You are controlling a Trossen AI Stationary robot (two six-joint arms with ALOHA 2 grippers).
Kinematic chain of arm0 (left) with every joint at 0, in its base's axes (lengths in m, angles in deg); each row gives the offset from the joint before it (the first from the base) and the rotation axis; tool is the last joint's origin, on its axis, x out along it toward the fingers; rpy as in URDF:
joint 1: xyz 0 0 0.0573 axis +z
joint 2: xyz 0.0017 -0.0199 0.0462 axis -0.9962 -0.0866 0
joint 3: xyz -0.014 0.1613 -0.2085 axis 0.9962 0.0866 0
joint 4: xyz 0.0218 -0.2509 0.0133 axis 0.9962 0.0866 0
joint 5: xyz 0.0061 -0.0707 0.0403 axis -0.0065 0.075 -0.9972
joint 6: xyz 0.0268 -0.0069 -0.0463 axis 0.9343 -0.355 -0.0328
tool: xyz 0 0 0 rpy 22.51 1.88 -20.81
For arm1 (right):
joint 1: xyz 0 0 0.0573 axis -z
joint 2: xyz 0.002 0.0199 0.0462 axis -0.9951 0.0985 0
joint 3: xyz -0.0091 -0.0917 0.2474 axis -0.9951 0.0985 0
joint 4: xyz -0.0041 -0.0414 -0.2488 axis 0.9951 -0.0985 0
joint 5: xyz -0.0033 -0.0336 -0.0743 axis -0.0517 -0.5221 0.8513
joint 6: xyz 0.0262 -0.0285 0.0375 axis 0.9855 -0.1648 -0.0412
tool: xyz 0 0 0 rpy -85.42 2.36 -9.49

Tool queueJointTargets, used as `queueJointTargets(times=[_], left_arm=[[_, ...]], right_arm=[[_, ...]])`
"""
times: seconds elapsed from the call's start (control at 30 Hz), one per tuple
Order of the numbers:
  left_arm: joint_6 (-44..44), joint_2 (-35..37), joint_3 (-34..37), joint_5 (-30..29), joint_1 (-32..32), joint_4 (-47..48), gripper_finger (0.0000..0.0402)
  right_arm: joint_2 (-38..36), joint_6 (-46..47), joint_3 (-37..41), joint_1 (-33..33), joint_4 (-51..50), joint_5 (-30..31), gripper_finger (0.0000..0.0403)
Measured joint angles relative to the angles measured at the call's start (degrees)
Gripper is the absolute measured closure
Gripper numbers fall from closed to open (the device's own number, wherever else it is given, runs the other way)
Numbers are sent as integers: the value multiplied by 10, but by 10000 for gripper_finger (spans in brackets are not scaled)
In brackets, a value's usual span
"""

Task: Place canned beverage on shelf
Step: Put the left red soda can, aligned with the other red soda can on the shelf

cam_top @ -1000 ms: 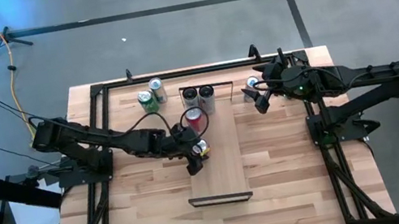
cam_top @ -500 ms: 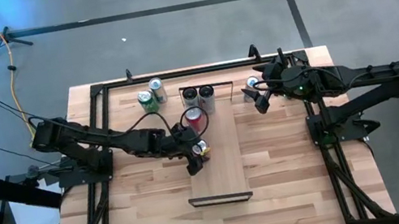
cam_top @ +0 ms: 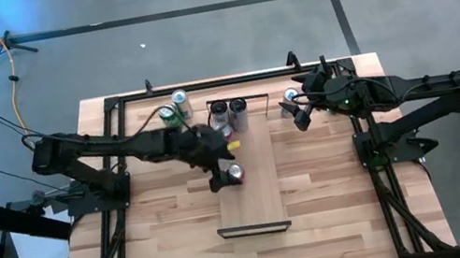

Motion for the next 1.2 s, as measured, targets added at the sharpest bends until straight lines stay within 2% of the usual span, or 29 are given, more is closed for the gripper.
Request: queueJointTargets(times=[0.33, 0.43, 0.53, 0.67, 0.93, 1.1, 1.2], left_arm=[[18, 35, -21, 10, 33, 58, 2], [6, 44, -19, 20, 33, 113, 3], [5, 65, -20, 48, 33, 139, 4], [1, 111, -20, 36, 24, 130, 4], [-12, 233, -4, -82, 3, 136, 4], [-53, 319, 14, -182, -20, 135, 5], [-73, 363, 24, -234, -28, 137, 5]], right_arm=[[0, 16, 0, 0, 1, -7, 27], [1, 47, 0, 0, 9, -52, 27], [11, 67, 0, 0, 9, -127, 27], [38, 82, 0, 0, 19, -211, 27], [133, 90, 0, -16, 136, -387, 27], [193, 87, 0, -54, 188, -402, 27], [222, 89, 0, -86, 196, -372, 27]])
